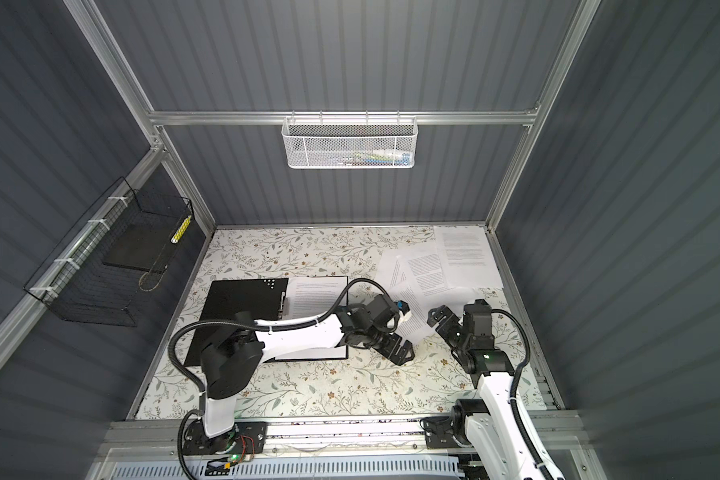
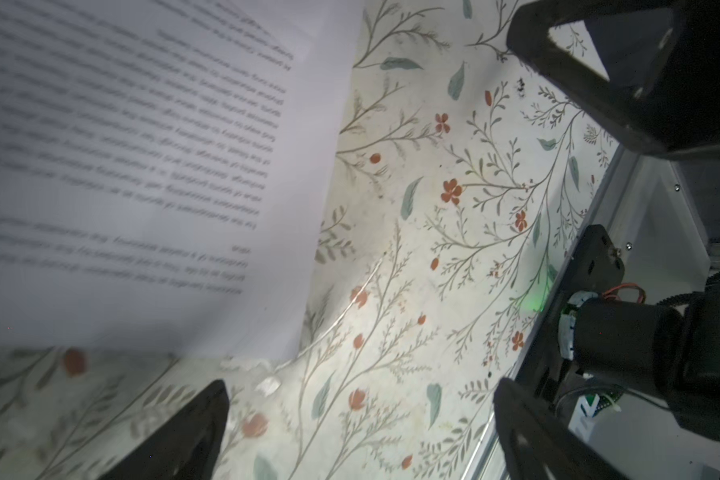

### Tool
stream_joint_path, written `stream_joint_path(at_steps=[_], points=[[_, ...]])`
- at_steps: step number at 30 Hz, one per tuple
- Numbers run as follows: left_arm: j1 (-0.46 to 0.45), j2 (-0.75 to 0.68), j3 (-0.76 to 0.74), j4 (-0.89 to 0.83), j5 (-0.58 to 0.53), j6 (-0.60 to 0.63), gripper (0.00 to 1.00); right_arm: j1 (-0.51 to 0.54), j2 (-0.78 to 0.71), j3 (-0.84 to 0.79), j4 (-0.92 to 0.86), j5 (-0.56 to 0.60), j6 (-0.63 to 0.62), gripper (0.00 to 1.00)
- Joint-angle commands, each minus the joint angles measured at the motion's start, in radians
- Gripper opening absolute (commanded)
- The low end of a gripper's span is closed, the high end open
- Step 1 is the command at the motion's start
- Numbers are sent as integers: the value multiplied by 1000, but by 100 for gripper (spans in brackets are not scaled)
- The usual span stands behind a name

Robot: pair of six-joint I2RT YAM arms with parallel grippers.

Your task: Put the files into the folder

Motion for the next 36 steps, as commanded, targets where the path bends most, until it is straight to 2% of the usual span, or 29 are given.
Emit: stream_joint_path(at_steps=[1, 7, 13, 18, 21, 29, 32, 36], points=[[-9, 65, 90, -6, 42, -15, 100, -36, -16, 2, -75, -33, -27, 99], [-20, 166, 173, -12, 83, -33, 100, -82, -51, 14, -105, -47, -44, 99], [-21, 173, 128, -15, 68, -34, 100, -98, -55, 20, -104, -63, -60, 99], [-21, 118, 9, -35, 39, -10, 100, -98, 10, 43, -111, -85, -110, 99], [-20, 55, -114, -41, 21, 5, 100, -96, 44, 50, -109, -85, -127, 99], [-20, -83, -297, -141, -27, 84, 100, -96, 79, 59, -87, -29, -131, 99], [-21, -149, -304, -130, -21, 103, 100, -95, 97, 59, -72, -29, -133, 99], [-21, -170, -193, -52, 75, 70, 100, -97, 108, 59, -50, -32, -129, 99]])
